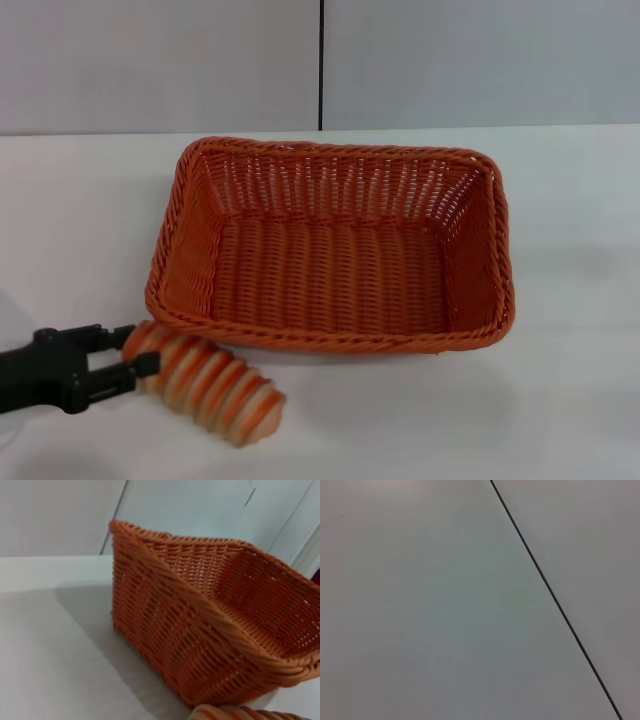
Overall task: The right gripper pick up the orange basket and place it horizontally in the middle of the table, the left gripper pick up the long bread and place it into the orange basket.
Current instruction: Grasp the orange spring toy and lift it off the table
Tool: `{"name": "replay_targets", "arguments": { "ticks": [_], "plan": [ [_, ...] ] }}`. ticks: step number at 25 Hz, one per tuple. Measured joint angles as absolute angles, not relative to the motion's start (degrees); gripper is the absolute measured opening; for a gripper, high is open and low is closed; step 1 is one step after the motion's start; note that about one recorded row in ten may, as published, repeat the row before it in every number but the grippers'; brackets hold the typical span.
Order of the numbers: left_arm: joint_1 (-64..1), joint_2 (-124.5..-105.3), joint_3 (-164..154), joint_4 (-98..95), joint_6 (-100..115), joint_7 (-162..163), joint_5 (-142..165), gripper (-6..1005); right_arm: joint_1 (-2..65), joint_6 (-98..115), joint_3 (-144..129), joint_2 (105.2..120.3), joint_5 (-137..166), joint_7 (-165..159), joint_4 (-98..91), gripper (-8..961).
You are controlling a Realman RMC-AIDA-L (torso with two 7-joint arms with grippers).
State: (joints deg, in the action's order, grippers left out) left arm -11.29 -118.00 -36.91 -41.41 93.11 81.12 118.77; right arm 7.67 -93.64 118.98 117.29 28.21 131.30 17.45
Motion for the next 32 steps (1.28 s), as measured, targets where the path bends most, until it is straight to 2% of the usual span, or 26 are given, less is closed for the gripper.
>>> {"name": "replay_targets", "arguments": {
  "ticks": [6,15,18,23,32],
  "plan": [
    [-10.32,-117.85,-33.57,-45.06,94.72,81.2,118.87,530,7.87,-93.71,119.62,117.15,28.21,131.14,17.45,551],
    [-7.33,-115.83,-29.25,-53.06,96.77,81.69,119.41,455,8.36,-93.62,120.29,116.98,28.22,130.53,17.61,551],
    [-7.47,-116.15,-25.05,-54.56,98.08,81.76,119.24,430,8.67,-93.55,120.31,116.98,28.25,130.52,17.62,551],
    [-9.81,-117.72,-16.88,-55.7,99.48,82.5,118.55,399,9.41,-93.54,120.32,117.0,28.59,130.43,17.58,551],
    [-12.97,-117.74,-13.36,-55.96,98.48,86.75,110.05,326,9.88,-93.67,120.32,117.2,28.66,130.25,17.6,551]
  ]
}}
